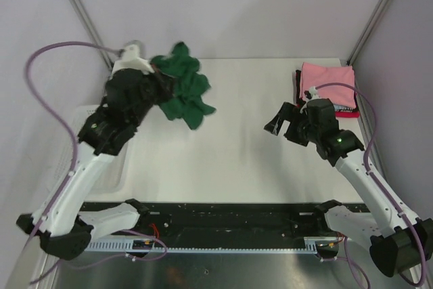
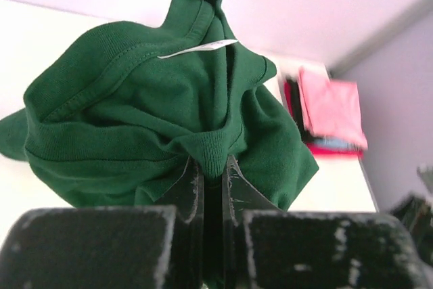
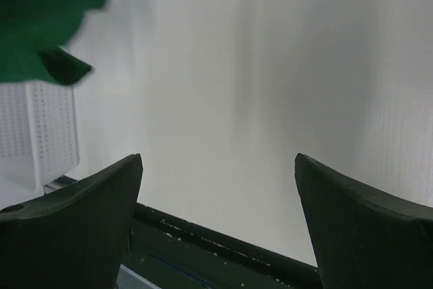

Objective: Fold and stack the t-shirts
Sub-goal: Move the tshirt to the center of the board, then flatten out the tshirt

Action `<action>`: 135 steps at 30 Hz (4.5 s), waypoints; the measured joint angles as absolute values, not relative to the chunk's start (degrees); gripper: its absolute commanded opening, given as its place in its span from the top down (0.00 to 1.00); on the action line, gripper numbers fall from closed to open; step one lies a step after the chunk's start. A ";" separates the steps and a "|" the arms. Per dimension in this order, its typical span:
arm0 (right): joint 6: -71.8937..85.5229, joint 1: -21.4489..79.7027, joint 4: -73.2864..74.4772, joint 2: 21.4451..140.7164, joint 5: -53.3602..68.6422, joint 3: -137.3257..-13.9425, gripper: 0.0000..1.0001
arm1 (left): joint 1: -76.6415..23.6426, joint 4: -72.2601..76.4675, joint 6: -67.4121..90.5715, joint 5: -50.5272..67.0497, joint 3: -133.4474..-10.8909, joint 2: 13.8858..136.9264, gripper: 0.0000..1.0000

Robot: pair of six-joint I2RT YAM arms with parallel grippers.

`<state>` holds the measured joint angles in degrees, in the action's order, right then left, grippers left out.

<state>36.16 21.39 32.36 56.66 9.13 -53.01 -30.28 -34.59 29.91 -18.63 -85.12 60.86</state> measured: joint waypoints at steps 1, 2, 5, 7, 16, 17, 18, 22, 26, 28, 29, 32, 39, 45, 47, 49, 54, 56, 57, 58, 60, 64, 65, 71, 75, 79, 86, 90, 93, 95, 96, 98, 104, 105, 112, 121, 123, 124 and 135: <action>36.14 20.93 32.42 56.66 9.10 -53.01 0.01 | -32.49 -34.20 29.54 -17.58 -84.36 61.87 0.84; 36.12 20.60 32.51 56.66 9.08 -53.04 0.01 | -34.02 -33.80 29.36 -16.58 -83.40 62.83 0.68; 35.97 20.05 33.04 56.66 8.88 -53.04 0.01 | -37.93 -32.08 28.29 -11.03 -77.87 67.51 0.31; 35.90 20.01 33.43 56.75 8.82 -53.04 0.01 | -39.62 -31.70 27.73 -8.12 -74.02 70.76 0.20; 35.38 27.99 35.92 60.27 3.86 -53.06 0.05 | -38.20 -31.77 28.60 -5.50 -62.02 69.04 0.21; 35.44 29.63 35.73 60.99 3.42 -53.06 0.07 | -36.97 -31.55 28.91 -5.56 -60.99 67.81 0.23; 35.57 31.29 35.35 61.84 3.01 -53.06 0.08 | -35.24 -31.16 29.43 -5.52 -59.46 66.22 0.25; 36.03 36.45 32.73 65.49 0.99 -53.06 0.11 | -31.46 -30.96 30.48 -5.34 -55.44 63.70 0.35; 36.45 38.02 30.37 68.58 -0.91 -53.06 0.14 | -31.31 -31.07 30.09 -3.20 -53.15 64.18 0.47; 36.58 38.17 29.91 69.52 -1.85 -53.06 0.15 | -31.31 -30.92 29.69 -1.50 -53.12 65.21 0.48; 36.64 38.35 29.78 69.71 -2.26 -53.06 0.15 | -31.31 -30.81 29.43 -0.91 -53.12 65.93 0.49; 37.34 39.35 29.41 69.76 -3.62 -53.06 0.16 | -31.31 -30.50 28.73 0.56 -52.88 68.51 0.49; 39.51 46.39 28.23 70.76 -6.11 -53.06 0.18 | -31.38 -29.93 27.64 2.66 -51.46 76.44 0.39; 41.93 49.39 27.00 73.30 -6.68 -52.71 0.19 | -31.38 -29.52 27.53 0.40 -47.99 78.08 0.40; 42.48 49.69 25.91 73.76 -6.68 -52.14 0.19 | -31.38 -29.17 27.55 0.21 -47.35 78.81 0.40; 42.94 49.82 24.93 74.41 -6.68 -51.62 0.20 | -31.38 -28.49 27.66 0.25 -47.09 79.79 0.40; 43.94 50.06 22.57 75.83 -6.85 -50.43 0.20 | -31.38 -25.45 28.93 1.72 -46.98 82.87 0.50; 44.12 50.13 21.89 75.96 -6.96 -50.22 0.20 | -31.38 -24.05 29.91 2.55 -46.87 83.79 0.62; 44.27 50.17 21.26 76.03 -7.14 -50.06 0.21 | -31.38 -23.62 30.22 2.87 -46.85 83.92 0.70; 44.47 50.17 20.53 76.09 -7.25 -49.89 0.21 | -31.38 -23.07 30.63 3.31 -46.85 83.99 0.79; 44.99 50.17 19.16 76.31 -7.35 -49.50 0.22 | -31.38 -22.00 31.40 3.81 -46.85 83.77 0.93; 45.98 50.35 16.23 77.82 -7.75 -48.86 0.23 | -31.38 -21.34 32.08 4.40 -46.85 81.41 1.00; 46.24 50.46 15.59 78.26 -7.84 -48.71 0.24 | -31.38 -21.34 32.08 4.49 -46.87 80.05 1.00; 48.23 51.90 12.58 80.75 -8.80 -47.66 0.24 | -31.38 -22.57 32.08 3.27 -50.74 71.18 0.98; 49.47 53.28 10.07 82.37 -9.80 -47.66 0.25 | -31.35 -23.24 32.03 1.37 -53.60 69.47 0.79; 50.11 53.95 7.51 85.38 -10.61 -47.66 0.31 | -31.16 -24.77 32.60 0.23 -52.14 69.76 0.66; 49.50 53.39 4.34 87.88 -13.23 -47.66 0.92 | -30.94 -26.79 32.86 -0.23 -47.83 70.19 0.51; 48.86 52.42 4.71 87.83 -14.74 -48.05 1.00 | -30.87 -26.09 32.84 0.14 -44.66 71.31 0.48; 48.10 52.18 5.82 87.33 -15.68 -48.93 1.00 | -30.83 -24.69 32.77 1.28 -42.61 73.63 0.47; 47.66 52.01 6.44 86.46 -16.16 -49.47 1.00 | -30.83 -23.73 32.73 2.31 -41.58 75.46 0.47; 47.46 52.01 6.68 85.93 -16.29 -49.76 1.00 | -30.83 -23.22 32.73 2.85 -41.25 76.16 0.47; 47.09 51.99 7.09 85.25 -16.43 -50.24 1.00 | -30.83 -21.78 32.71 4.03 -41.01 77.80 0.47; 46.46 51.94 7.86 85.06 -16.49 -50.83 1.00 | -30.81 -16.86 32.73 7.38 -40.99 81.52 0.48; 46.46 51.94 8.03 85.06 -16.47 -50.83 1.00 | -30.81 -16.38 32.77 7.75 -40.99 81.87 0.49; 46.28 51.90 8.58 85.06 -16.38 -51.05 1.00 | -30.81 -12.71 33.08 8.80 -40.93 83.55 0.60; 46.22 51.77 9.34 85.08 -16.16 -51.13 1.00 | -30.76 -9.43 34.63 9.10 -39.72 84.75 0.99; 46.09 51.62 9.58 85.08 -16.16 -51.13 1.00 | -30.72 -9.58 34.61 9.04 -39.57 83.46 1.00; 45.89 51.42 9.67 85.08 -16.16 -51.13 1.00 | -30.72 -9.76 34.59 8.97 -39.53 82.50 1.00; 39.70 35.40 14.33 80.07 -11.62 -53.60 1.00 | -30.76 -18.63 33.85 6.61 -50.24 60.03 1.00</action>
